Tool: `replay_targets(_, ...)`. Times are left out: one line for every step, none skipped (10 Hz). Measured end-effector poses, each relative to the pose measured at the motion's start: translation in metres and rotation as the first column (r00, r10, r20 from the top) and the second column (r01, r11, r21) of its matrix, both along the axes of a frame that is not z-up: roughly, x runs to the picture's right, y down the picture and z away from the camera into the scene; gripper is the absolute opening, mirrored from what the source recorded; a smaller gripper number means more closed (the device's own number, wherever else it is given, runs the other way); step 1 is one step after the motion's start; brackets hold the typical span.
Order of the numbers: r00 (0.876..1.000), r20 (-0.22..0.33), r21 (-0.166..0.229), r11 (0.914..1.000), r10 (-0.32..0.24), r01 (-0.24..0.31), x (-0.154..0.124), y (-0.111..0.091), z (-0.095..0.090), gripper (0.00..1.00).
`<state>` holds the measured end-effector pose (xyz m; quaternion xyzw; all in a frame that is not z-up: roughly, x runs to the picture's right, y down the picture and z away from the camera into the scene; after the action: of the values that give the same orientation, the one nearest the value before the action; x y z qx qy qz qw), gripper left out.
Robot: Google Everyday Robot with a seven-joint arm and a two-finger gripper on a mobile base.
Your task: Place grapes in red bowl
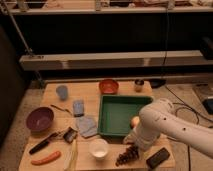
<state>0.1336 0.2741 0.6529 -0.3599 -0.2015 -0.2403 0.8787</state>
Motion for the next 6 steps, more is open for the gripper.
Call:
replay_targets(1.0, -0.001, 0.001, 1.0, 0.004, -0.004, 0.001, 0.001, 0.002, 0.65)
replay_targets(1.0, 0.009, 0.004, 0.9999, 0.012, -0.013, 0.002, 0.003, 0.005, 0.65)
replay_targets(1.0, 0.014, 0.003, 0.9997, 0.023, -0.023, 0.005, 0.005, 0.008, 0.65)
replay_targets(0.999, 0.018, 0.003, 0.9996, 0.027, -0.027, 0.005, 0.007, 0.01, 0.65)
replay_targets(0.999, 0.024, 0.001, 0.9996, 0.029, -0.029, 0.004, 0.01, 0.015, 0.65)
replay_targets(0.999, 0.027, -0.001, 0.9995, 0.032, -0.032, 0.005, 0.015, 0.021, 0.65)
